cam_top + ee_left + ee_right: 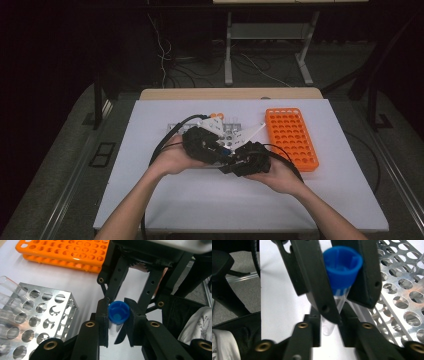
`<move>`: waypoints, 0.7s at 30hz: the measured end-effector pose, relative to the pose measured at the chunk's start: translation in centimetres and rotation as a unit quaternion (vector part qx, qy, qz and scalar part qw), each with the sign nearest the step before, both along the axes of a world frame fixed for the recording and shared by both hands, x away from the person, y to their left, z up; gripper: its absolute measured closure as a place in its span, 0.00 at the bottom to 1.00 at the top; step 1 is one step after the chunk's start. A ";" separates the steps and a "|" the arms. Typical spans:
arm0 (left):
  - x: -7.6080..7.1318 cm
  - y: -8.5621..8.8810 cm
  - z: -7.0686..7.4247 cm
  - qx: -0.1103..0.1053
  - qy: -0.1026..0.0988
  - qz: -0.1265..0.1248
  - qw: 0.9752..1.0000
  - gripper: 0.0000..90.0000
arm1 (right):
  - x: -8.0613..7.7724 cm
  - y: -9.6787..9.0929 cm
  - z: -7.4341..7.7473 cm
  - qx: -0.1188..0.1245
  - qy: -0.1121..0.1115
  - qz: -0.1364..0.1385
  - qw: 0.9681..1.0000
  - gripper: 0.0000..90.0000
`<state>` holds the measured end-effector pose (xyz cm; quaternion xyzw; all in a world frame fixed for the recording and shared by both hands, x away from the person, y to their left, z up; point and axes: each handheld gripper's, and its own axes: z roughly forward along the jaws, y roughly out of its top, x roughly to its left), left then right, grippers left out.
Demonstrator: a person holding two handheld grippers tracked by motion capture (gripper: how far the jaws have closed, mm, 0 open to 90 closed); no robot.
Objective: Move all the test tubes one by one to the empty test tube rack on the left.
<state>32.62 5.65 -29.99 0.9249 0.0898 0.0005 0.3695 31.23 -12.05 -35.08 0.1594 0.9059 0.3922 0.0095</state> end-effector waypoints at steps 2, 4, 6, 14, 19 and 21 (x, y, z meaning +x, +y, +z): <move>0.2 0.4 0.2 -0.003 -0.004 0.008 1.000 0.81 | 0.1 -0.2 0.1 0.001 -0.004 -0.008 1.000 0.71; 0.4 0.9 0.4 -0.006 -0.006 0.018 1.000 0.82 | 0.2 -0.6 0.2 0.005 -0.009 -0.014 1.000 0.66; 0.6 1.4 0.6 -0.006 -0.008 0.027 1.000 0.81 | 0.3 -1.0 0.3 0.010 -0.014 -0.022 1.000 0.60; 1.8 3.7 1.5 -0.011 -0.023 0.063 0.998 0.81 | 0.6 -3.0 0.5 0.035 -0.014 -0.066 0.997 0.30; 2.6 4.8 2.0 -0.014 -0.031 0.088 0.996 0.82 | 0.9 -4.3 0.4 0.053 0.003 -0.084 0.995 0.11; 3.0 5.2 2.2 -0.016 -0.034 0.097 0.995 0.82 | 0.8 -4.8 0.2 0.056 0.004 -0.082 0.995 0.01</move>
